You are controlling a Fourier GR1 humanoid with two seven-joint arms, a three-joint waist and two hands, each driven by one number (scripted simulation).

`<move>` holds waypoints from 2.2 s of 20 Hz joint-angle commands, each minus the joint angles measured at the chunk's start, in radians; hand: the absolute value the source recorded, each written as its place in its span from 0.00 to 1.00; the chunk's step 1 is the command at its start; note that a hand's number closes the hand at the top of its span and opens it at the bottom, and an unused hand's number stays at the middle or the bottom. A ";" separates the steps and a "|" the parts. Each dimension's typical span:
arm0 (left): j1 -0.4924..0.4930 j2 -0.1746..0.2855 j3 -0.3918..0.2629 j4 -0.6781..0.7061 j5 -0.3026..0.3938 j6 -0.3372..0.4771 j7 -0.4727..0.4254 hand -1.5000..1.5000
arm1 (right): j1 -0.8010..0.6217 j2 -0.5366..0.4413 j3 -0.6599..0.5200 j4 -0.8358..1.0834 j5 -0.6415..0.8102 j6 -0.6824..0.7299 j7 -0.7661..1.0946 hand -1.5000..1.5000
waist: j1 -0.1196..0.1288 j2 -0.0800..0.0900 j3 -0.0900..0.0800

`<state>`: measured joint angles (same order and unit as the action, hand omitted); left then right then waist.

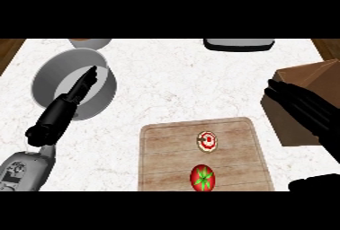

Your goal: Pick the cupcake from the cutting board and place it in the cardboard box

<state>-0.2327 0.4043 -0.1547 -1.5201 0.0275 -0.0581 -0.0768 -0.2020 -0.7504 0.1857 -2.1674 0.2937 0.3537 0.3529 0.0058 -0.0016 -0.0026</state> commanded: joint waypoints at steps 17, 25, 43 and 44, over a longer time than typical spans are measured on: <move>-0.003 -0.035 0.021 -0.039 -0.022 -0.028 0.054 0.50 | -0.378 0.383 0.451 0.084 0.012 0.342 0.828 0.00 | -0.003 -0.002 0.001; 0.007 -0.046 0.049 0.001 -0.039 -0.032 0.000 0.50 | -0.355 0.454 0.572 0.161 0.195 0.302 0.838 0.00 | -0.005 -0.002 0.002; 0.060 -0.074 0.089 -0.053 -0.088 -0.094 -0.016 0.50 | -0.255 0.538 0.496 0.372 0.486 0.306 0.579 0.00 | -0.005 0.001 0.003; 0.025 -0.054 0.132 0.007 -0.061 -0.127 -0.035 0.50 | -0.218 0.516 0.491 0.344 0.486 0.316 0.558 0.00 | -0.007 0.001 0.003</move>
<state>-0.1871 0.3488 -0.0579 -1.5484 -0.0357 -0.1551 -0.0921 -0.4742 -0.2352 0.6911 -1.8104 0.7381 0.6506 0.9044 0.0016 -0.0006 -0.0002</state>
